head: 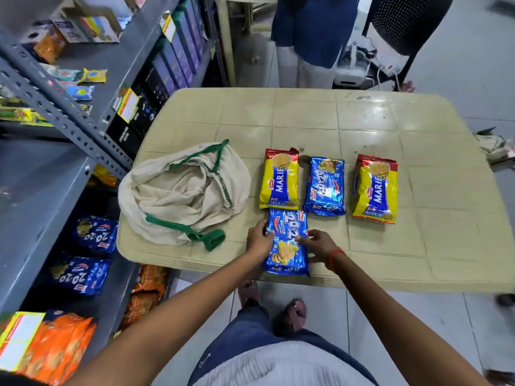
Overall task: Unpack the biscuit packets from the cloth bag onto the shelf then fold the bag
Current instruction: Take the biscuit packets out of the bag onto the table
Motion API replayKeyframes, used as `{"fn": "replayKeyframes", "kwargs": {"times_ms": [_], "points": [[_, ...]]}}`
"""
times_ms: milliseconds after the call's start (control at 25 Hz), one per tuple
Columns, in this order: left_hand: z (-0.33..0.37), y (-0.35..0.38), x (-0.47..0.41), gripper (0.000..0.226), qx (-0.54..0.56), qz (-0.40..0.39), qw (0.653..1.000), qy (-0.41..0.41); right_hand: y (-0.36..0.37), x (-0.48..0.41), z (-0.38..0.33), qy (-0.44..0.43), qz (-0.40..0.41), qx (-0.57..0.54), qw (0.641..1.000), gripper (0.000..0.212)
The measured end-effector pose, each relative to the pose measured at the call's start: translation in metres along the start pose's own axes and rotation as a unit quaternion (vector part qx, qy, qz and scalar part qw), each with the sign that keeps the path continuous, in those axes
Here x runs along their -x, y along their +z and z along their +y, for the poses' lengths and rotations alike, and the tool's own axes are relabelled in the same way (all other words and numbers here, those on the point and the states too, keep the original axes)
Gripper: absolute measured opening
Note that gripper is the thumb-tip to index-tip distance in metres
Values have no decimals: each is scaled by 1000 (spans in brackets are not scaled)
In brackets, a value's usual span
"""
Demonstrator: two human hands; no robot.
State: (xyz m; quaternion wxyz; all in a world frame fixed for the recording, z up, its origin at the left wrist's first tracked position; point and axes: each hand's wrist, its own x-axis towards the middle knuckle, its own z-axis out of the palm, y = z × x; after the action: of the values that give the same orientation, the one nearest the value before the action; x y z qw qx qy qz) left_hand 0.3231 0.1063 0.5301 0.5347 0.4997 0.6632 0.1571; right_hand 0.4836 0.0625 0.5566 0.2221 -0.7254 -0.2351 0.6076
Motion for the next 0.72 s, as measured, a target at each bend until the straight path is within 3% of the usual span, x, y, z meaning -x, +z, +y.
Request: {"fn": "replayKeyframes", "kwargs": {"times_ms": [160,400,560,720], "points": [[14,-2,-18,46,-3,-3,1000,9,10,-12,4,-55,57,39,996,26],[32,-14,-26,40,21,13,1000,-2,16,-14,-20,-88,86,71,990,43],[35,-11,-15,25,-87,20,993,-74,19,-10,-26,-52,84,141,985,49],[51,-18,-2,19,-114,26,992,-55,14,-4,-31,-6,80,114,990,38]]}}
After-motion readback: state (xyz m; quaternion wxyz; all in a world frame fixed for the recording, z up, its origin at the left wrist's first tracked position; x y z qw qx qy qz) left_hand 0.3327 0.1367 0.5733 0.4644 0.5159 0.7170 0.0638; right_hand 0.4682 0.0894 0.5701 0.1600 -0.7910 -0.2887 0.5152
